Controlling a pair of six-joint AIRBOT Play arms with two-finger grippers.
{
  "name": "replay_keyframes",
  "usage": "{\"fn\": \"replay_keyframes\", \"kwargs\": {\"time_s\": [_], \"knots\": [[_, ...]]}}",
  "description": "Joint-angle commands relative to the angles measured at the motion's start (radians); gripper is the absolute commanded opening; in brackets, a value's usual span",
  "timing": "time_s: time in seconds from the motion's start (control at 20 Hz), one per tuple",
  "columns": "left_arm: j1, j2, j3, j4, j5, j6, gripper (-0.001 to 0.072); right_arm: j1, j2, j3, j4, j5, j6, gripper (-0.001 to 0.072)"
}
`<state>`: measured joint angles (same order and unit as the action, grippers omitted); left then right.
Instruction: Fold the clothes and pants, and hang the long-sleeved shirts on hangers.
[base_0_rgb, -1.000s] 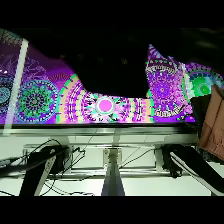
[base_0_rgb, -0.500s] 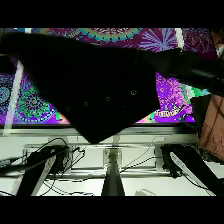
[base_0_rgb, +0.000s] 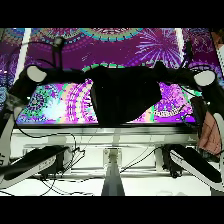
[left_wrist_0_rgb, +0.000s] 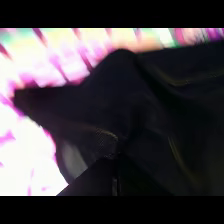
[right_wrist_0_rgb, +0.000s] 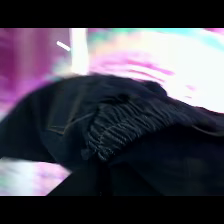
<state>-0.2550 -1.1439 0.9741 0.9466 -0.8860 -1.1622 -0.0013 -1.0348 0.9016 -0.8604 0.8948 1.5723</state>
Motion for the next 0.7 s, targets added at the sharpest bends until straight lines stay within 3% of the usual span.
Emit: {"fn": "replay_keyframes", "kwargs": {"time_s": [0.0,0.2,0.35,0.4,0.45,0.5,0.55,0.65], "knots": [[-0.093,-0.034,-0.023,-0.007,-0.278,-0.082,0.0014,-0.179,-0.032,0.02,-0.192,0.394,-0.159,0.0036],[-0.314,-0.044,-0.13,-0.007,-0.256,-0.171,0.0016,-0.241,-0.053,0.018,-0.428,0.68,-0.282,0.0036],[-0.426,-0.058,-0.176,-0.006,-0.256,-0.17,0.0017,-0.241,-0.082,0.016,-0.438,0.849,-0.396,0.0042],[-0.441,-0.059,-0.181,-0.005,-0.256,-0.17,0.0054,-0.241,-0.085,0.016,-0.445,0.847,-0.401,0.0211],[-0.447,-0.059,-0.181,-0.006,-0.256,-0.17,0.0223,-0.241,-0.086,0.017,-0.448,0.822,-0.401,0.0477],[-0.447,-0.059,-0.181,-0.006,-0.256,-0.17,0.0497,-0.241,-0.087,0.017,-0.452,0.779,-0.401,0.0631],[-0.446,-0.059,-0.181,-0.005,-0.252,-0.17,0.0709,-0.241,-0.087,0.016,-0.457,0.726,-0.401,0.0635],[-0.419,-0.058,-0.18,-0.005,-0.21,-0.17,0.0695,-0.241,-0.089,0.016,-0.48,0.585,-0.4,0.0635]]}}
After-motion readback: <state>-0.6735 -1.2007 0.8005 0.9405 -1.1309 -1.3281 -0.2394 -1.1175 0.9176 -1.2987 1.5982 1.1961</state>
